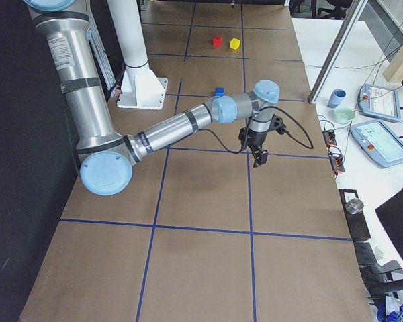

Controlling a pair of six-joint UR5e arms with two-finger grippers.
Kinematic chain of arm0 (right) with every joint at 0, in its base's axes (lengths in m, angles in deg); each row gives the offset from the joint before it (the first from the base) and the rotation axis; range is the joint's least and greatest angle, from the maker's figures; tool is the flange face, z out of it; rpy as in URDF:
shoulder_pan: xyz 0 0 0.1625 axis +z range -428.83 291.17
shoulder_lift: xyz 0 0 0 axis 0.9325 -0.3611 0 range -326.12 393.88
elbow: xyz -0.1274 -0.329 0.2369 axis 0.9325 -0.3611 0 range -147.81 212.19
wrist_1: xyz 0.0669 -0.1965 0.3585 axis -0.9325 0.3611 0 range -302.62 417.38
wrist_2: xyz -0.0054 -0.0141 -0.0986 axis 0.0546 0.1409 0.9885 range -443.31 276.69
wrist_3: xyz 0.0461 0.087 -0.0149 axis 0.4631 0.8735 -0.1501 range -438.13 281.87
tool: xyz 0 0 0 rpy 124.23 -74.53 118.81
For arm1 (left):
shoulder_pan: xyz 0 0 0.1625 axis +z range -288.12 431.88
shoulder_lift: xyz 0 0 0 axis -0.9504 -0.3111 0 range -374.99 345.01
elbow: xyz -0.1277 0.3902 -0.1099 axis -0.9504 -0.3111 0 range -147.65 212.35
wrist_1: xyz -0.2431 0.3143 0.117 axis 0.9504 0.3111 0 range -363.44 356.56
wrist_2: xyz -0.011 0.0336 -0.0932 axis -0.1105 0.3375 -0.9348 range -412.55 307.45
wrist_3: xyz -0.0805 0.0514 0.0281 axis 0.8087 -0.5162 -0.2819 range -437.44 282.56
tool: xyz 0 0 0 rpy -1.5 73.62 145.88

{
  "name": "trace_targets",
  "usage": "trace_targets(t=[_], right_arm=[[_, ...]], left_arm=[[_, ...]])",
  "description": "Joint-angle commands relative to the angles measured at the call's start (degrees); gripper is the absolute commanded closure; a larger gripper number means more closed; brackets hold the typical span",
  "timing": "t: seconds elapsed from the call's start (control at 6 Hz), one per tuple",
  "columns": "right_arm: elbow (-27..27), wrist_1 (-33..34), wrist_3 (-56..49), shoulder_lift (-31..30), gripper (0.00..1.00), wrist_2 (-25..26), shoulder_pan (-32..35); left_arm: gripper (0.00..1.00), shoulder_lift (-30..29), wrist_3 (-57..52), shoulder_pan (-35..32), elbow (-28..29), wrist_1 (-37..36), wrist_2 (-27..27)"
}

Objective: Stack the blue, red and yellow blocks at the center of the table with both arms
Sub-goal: 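Withdraw the right arm while the left arm reaches toward the red block, then lower the left gripper onto the red block and close it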

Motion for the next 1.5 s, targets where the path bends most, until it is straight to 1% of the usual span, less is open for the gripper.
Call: trace_targets(t=[0.0,0.17,0.33,0.5,1.0,1.33], right_arm=[[2.29,-5.35,-11.09,-15.46,0.0,-1.64,9.26],[0.72,-7.23,-10.58,-17.0,0.0,-1.72,9.28],[0.45,-7.25,-10.48,-16.84,0.0,-1.81,9.28],[0.53,-7.25,-10.4,-16.58,0.0,-1.81,9.28],[0.53,-7.33,-8.91,-16.4,0.0,-1.81,9.28],[0.44,-7.25,-8.81,-16.4,0.0,-1.73,9.28]], left_arm=[[0.0,0.92,16.36,8.79,-0.5,8.75,0.29],[0.0,1.01,29.94,13.09,-0.5,14.71,1.34],[0.0,1.71,37.65,18.71,-1.02,17.99,7.61],[0.0,2.15,39.55,21.55,-1.72,18.02,10.46],[0.0,5.31,39.75,24.12,-1.9,18.02,10.49],[0.0,5.49,39.92,25.79,-1.9,17.94,10.58]])
